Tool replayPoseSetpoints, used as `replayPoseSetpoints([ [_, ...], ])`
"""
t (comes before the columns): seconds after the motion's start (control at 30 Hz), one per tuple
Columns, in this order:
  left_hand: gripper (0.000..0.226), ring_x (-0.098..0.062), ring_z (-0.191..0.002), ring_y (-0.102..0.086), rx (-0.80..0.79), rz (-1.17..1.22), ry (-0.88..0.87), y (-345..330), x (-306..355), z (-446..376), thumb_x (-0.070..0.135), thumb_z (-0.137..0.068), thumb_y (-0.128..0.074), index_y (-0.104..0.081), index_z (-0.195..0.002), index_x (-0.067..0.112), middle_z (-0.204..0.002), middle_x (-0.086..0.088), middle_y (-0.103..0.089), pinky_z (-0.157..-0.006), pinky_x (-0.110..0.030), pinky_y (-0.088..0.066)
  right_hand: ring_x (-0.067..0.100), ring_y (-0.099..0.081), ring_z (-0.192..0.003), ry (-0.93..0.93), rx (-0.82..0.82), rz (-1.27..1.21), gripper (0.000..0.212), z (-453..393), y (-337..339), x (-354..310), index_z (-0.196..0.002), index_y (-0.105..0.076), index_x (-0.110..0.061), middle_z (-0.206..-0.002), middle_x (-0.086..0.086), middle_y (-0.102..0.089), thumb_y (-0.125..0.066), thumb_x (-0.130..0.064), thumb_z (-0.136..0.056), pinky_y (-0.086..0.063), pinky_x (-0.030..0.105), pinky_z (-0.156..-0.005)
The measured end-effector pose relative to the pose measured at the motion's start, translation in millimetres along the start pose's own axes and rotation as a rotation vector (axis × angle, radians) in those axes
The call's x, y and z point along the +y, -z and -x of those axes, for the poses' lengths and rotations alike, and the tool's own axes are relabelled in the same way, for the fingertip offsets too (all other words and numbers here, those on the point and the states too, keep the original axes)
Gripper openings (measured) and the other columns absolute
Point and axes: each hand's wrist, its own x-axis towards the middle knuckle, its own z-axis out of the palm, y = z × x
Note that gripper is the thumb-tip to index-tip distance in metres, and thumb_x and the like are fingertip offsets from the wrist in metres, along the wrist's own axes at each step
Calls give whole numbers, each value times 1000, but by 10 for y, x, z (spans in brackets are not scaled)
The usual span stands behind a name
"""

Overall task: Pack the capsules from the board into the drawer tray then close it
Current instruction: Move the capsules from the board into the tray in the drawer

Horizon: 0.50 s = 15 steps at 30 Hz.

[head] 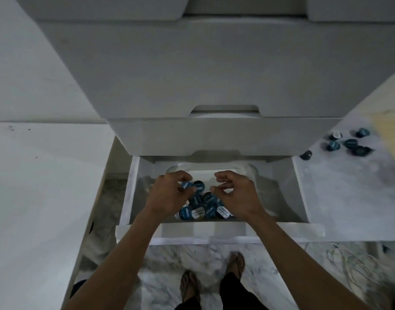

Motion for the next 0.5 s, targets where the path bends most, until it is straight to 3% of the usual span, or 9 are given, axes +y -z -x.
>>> replayPoseSetpoints([
  [0.1,27,-10,-84,-68,-12,34,-54,-79,192,14,30,-83,-74,-69,-106,17,-106,2,-71,-77,-22,-56,-1,-66,-80,-8,70,-39,36,187,173,-46,-113,-68,-16,-99,-6,-68,-79,-20,-79,-54,11,-74],
  [0.17,28,-6,-78,-66,-35,58,-102,-182,388,9,30,-81,-76,-69,-104,16,-103,3,-70,-70,-8,-50,-1,-64,-78,-8,124,-39,34,311,350,-50,-111,-68,-15,-98,-6,-68,-79,-20,-79,-51,6,-74],
  [0.23,27,0,-72,-65,-62,73,-140,-315,634,-10,31,-80,-77,-70,-103,18,-100,6,-69,-63,-3,-46,-2,-63,-76,-3,189,-22,32,421,589,-6,-110,-68,-14,-99,-2,-69,-78,-20,-80,-44,0,-71],
  [0.3,26,0,-72,-65,-97,103,-183,-474,924,-44,32,-79,-78,-70,-101,20,-100,9,-69,-64,-6,-48,-5,-63,-75,-14,251,-17,31,520,893,71,-109,-68,-14,-99,-3,-70,-78,-21,-81,-43,-1,-68],
  [0.4,22,-1,-76,-66,-157,143,-232,-772,1381,-106,34,-80,-76,-70,-99,24,-99,14,-69,-75,-25,-55,-11,-62,-80,-38,327,1,31,669,1410,272,-110,-69,-17,-98,-9,-70,-77,-25,-81,-42,-1,-64],
  [0.5,23,2,-77,-64,-202,140,-266,-1136,1844,-192,37,-80,-75,-70,-100,26,-98,16,-68,-75,-22,-55,-11,-63,-81,-70,394,-7,31,816,1944,562,-111,-69,-20,-100,-10,-70,-77,-28,-82,-42,0,-60],
])
